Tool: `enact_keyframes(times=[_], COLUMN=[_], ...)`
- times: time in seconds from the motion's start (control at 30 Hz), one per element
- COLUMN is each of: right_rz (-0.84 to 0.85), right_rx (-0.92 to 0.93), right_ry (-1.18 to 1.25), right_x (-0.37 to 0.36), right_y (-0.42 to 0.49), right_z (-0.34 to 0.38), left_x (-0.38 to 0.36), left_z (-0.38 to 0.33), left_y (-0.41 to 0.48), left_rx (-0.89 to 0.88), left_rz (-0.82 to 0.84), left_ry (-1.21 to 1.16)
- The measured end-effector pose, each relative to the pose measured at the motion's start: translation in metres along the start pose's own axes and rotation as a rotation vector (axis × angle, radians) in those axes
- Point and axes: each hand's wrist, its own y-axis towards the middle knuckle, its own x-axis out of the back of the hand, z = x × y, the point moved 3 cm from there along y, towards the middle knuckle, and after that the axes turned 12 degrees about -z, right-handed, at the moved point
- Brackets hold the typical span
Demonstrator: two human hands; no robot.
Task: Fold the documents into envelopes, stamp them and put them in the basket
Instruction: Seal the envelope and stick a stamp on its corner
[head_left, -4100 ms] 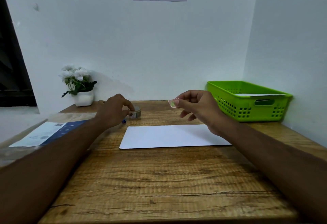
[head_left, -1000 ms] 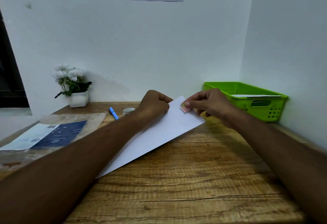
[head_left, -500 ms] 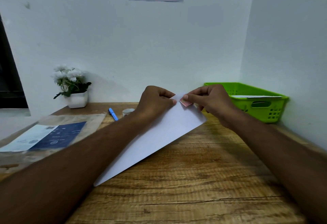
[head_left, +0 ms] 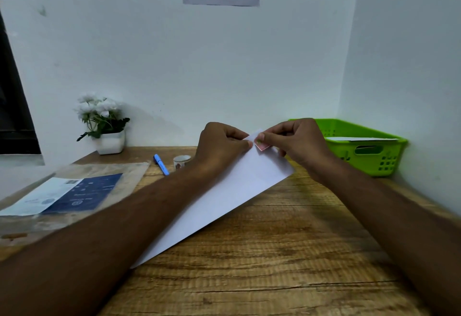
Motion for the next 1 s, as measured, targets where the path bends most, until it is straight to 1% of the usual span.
enact_keyframes(times=[0.23, 0.43, 0.73, 1.0], right_rz=[0.005, 0.019, 0.019, -0.010], right_rx=[-0.018, 0.003, 0.036, -0.036], right_ry=[0.007, 0.028, 0.002, 0.000], right_x=[-0.0002, -0.0009, -0.0032, -0.0010], right_y=[-0.0013, -0.0018, -0.0028, 0.0000], right_z=[0.0012, 0.0026, 0.0030, 0.0020], left_x=[-0.0002, -0.0005, -0.0012, -0.0019], left_z=[-0.0004, -0.0012, 0.0011, 0.0002], left_y=[-0.0012, -0.0021, 0.0022, 0.0021], left_rx=[0.000, -0.015, -0.083, -0.136], left_rz=[-0.013, -0.014, -0.086, -0.099], left_ry=[0.007, 0.010, 0.065, 0.066])
